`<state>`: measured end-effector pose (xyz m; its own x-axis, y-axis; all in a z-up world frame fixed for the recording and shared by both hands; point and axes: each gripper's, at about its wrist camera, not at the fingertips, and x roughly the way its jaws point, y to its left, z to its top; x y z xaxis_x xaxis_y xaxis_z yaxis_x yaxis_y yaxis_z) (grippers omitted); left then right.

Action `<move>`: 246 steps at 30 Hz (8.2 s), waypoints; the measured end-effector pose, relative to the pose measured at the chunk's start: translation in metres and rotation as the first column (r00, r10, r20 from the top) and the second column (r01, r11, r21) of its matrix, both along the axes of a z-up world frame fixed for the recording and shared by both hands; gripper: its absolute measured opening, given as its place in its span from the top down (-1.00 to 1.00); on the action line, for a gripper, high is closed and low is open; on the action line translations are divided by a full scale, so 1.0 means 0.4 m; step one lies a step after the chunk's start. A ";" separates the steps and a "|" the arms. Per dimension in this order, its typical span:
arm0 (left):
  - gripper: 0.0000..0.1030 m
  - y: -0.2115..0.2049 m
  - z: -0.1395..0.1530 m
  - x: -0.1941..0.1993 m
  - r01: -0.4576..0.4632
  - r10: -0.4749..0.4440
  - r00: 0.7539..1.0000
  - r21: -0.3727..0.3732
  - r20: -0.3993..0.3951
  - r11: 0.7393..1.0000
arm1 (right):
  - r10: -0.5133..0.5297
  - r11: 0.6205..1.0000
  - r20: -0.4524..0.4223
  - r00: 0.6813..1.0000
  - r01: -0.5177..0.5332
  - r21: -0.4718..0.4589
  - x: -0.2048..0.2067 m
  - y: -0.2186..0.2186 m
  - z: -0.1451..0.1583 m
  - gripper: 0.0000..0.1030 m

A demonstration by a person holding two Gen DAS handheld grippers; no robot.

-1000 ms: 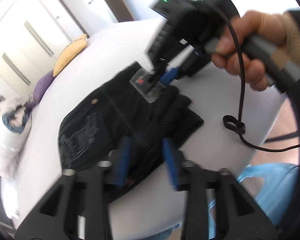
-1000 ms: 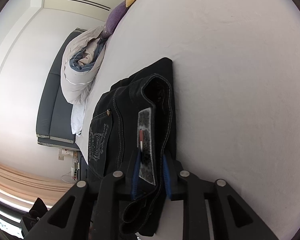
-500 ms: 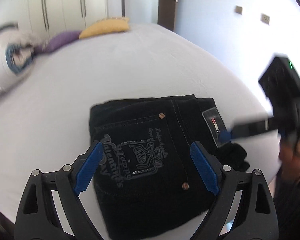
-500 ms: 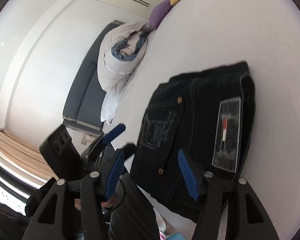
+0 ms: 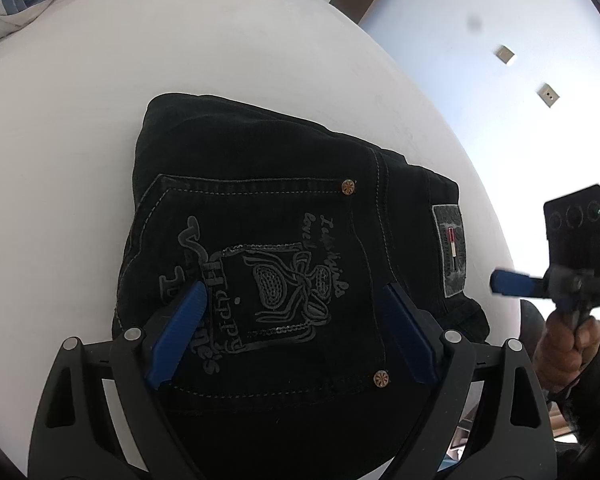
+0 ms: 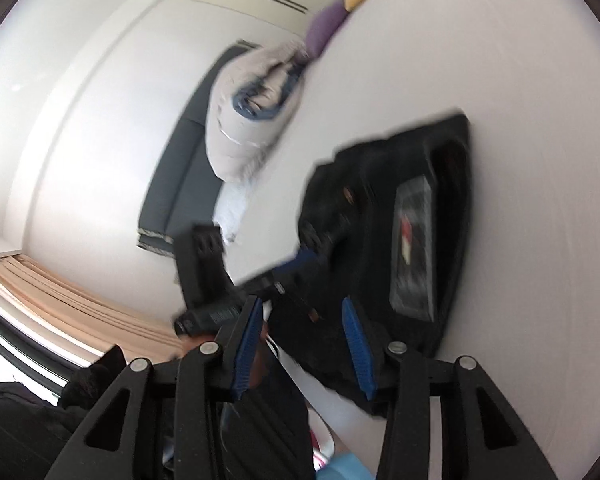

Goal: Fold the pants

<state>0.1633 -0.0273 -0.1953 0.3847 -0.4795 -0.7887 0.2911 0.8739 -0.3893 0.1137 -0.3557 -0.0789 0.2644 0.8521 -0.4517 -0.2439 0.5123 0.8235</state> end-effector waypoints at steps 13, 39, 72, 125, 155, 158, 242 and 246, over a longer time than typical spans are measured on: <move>-0.72 -0.039 0.012 -0.015 0.027 -0.031 0.999 0.119 0.026 0.993 | -0.116 0.970 -0.135 0.984 0.083 -0.226 0.121 0.061 -0.147 1.00; 0.44 -0.098 0.052 -0.020 -0.056 0.012 0.991 0.338 0.131 0.940 | -0.115 0.923 -0.086 0.990 0.074 -0.378 0.116 0.107 -0.120 1.00; -0.63 0.048 0.020 0.128 -0.028 0.037 0.987 0.057 -0.158 0.998 | -0.225 0.910 -0.122 0.967 0.164 -0.380 0.158 0.091 -0.110 -0.22; 0.54 -0.110 0.087 0.390 -0.098 0.104 0.995 0.271 -0.005 0.958 | -0.003 0.587 0.207 0.978 0.169 -0.792 0.463 0.183 0.068 0.60; -1.00 -0.191 0.776 -0.329 -0.496 0.155 0.632 0.242 0.760 0.834 | -0.138 0.581 0.813 0.565 0.711 -0.396 -0.170 0.088 0.632 -1.00; -1.00 -0.165 0.831 -0.370 -0.457 0.178 0.703 0.246 0.689 0.855 | -0.142 0.565 0.819 0.557 0.725 -0.395 -0.216 0.092 0.671 -1.00; -1.00 -0.189 0.528 -0.281 -0.426 0.325 0.884 0.294 0.336 0.856 | -0.209 0.465 0.519 0.829 0.551 -0.693 -0.214 0.151 0.473 -1.00; -1.00 -0.190 0.527 -0.281 -0.427 0.326 0.884 0.293 0.334 0.856 | -0.215 0.465 0.515 0.830 0.550 -0.693 -0.213 0.149 0.471 -1.00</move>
<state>0.0510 -0.1032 0.0155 0.6950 0.0318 -0.7183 -0.0412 0.9991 0.0044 0.0286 -0.2962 0.1096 0.7294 -0.0482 -0.6824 0.0047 0.9978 -0.0654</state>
